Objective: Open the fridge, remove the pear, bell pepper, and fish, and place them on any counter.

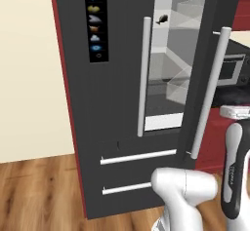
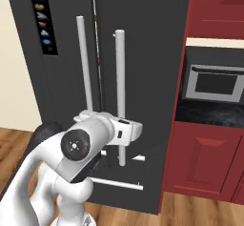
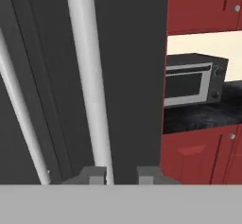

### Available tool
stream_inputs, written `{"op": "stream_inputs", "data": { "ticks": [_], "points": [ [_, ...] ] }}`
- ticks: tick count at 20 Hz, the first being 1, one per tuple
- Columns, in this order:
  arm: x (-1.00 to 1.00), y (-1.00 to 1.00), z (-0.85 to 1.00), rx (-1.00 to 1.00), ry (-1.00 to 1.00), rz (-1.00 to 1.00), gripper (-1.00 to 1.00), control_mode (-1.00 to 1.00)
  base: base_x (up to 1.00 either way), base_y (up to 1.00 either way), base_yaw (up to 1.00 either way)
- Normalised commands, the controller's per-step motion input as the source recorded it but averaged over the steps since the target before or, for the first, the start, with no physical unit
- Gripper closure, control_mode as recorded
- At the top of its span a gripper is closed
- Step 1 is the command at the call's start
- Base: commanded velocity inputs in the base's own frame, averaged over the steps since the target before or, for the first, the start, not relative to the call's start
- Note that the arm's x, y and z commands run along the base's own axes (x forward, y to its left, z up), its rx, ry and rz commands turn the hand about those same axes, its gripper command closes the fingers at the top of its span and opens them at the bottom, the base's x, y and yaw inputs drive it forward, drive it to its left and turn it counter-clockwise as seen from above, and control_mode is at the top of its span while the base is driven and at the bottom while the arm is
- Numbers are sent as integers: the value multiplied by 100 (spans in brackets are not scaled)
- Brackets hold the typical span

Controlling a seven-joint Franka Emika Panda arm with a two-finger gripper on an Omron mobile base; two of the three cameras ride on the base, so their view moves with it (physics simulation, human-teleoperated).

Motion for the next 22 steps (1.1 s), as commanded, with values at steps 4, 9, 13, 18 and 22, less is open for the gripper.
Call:
{"op": "stream_inputs", "data": {
  "ticks": [4, 9, 13, 18, 22],
  "points": [
    [-22, 71, 78, -14, 8, -33, -100, -100, 0, 0, 0],
    [11, 76, 41, -14, 13, -48, -100, -100, 0, 0, 0],
    [81, 31, 2, -31, 21, -51, -100, -100, 0, 0, 0],
    [63, 11, 4, -25, 3, -32, -100, -100, 0, 0, 0],
    [38, 6, 19, -11, 9, -14, -100, -100, 0, 0, 0]
  ]
}}
